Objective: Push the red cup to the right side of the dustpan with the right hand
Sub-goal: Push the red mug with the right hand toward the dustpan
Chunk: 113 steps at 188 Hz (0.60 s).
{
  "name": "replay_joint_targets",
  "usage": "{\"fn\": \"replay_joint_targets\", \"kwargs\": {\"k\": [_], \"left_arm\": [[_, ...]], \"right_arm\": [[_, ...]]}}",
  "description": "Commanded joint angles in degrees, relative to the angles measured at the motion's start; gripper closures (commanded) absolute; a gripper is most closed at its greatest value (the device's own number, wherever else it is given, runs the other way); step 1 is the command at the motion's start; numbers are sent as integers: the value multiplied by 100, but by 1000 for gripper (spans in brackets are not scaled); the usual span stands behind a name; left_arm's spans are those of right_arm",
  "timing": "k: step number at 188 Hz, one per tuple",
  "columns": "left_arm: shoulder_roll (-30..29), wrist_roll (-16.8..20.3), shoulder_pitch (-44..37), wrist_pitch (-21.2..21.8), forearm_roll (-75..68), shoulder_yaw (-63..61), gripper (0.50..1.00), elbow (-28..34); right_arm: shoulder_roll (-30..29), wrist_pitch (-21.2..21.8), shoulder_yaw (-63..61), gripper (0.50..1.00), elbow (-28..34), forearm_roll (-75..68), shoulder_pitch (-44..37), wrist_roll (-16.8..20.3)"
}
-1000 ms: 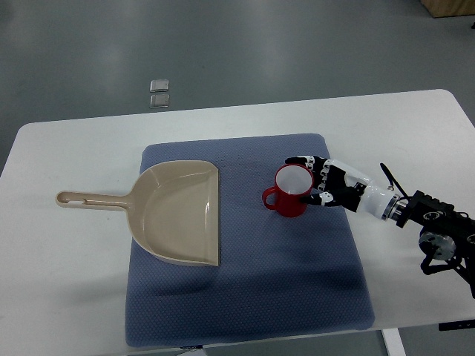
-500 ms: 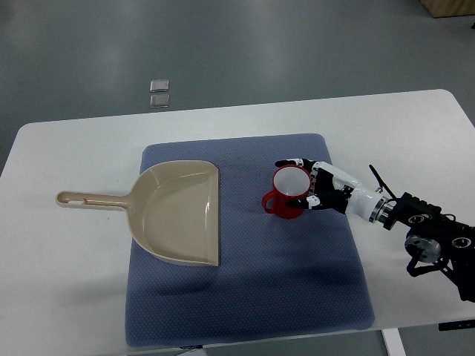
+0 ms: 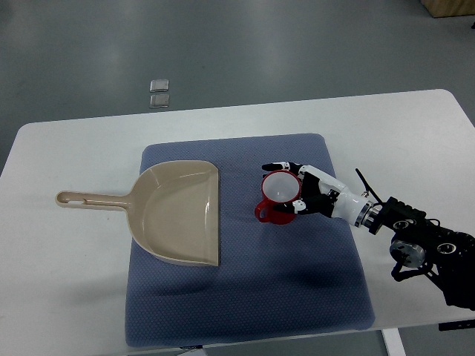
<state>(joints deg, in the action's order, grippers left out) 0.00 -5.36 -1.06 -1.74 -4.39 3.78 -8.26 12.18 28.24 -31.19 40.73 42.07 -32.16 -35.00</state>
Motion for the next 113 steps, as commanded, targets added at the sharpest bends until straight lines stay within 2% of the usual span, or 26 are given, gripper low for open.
{"fn": "replay_joint_targets", "kwargs": {"k": [1, 113], "left_arm": [[0, 0, 1, -2, 0, 0, 500, 0], [0, -9, 1, 7, 0, 0, 500, 0]], "right_arm": [[-14, -3, 8, 566, 14, -6, 17, 0], [-251, -73, 17, 566, 260, 73, 87, 0]]}}
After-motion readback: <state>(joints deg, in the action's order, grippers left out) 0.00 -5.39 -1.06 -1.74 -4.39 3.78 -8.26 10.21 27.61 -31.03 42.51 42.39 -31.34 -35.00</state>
